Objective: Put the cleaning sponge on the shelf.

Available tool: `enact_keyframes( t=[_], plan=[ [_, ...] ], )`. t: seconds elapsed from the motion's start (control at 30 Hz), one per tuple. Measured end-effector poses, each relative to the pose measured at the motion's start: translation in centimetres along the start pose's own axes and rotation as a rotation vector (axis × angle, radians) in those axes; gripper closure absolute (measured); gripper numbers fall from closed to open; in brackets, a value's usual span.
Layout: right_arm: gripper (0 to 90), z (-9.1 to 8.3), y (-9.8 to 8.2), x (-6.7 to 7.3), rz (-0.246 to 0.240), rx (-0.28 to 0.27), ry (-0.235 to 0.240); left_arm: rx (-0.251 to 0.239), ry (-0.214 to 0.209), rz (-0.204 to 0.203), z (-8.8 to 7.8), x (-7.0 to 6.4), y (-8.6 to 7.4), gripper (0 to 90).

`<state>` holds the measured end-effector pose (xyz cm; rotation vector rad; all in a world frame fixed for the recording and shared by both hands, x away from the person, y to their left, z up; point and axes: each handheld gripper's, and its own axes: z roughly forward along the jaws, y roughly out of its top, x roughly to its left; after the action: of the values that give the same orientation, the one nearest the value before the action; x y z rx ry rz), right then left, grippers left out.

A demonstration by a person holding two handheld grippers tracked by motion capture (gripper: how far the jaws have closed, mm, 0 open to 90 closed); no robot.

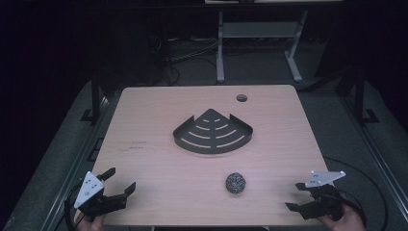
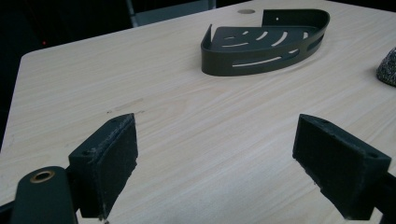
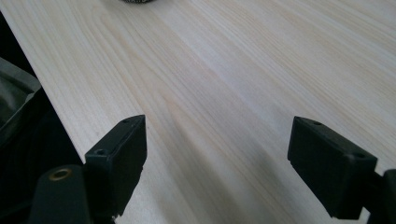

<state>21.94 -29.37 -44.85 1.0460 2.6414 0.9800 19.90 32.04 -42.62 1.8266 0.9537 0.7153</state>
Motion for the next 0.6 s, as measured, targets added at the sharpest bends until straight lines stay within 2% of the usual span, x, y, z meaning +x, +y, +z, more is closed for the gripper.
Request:
enact_keyframes(
  t=[0.1, 0.2, 0.3, 0.6],
  plan=[
    [18.8, 0.3, 0.3, 0.1, -0.005, 0.003, 0.010, 0.005, -0.005, -0.014, 0.1, 0.1, -0.1, 13.3],
    [18.8, 0.7, 0.8, 0.5, -0.018, 0.015, 0.019, -0.001, -0.009, -0.010, 0.1, 0.0, -0.1, 13.3],
    [18.8, 1.1, 1.6, 1.2, -0.052, 0.030, 0.015, 0.005, -0.012, 0.006, 0.0, -0.1, -0.1, 13.3],
    [18.6, 2.4, 4.1, 2.1, -0.117, 0.054, 0.044, -0.002, -0.011, -0.001, -0.1, -0.1, -0.1, 13.2]
  ],
)
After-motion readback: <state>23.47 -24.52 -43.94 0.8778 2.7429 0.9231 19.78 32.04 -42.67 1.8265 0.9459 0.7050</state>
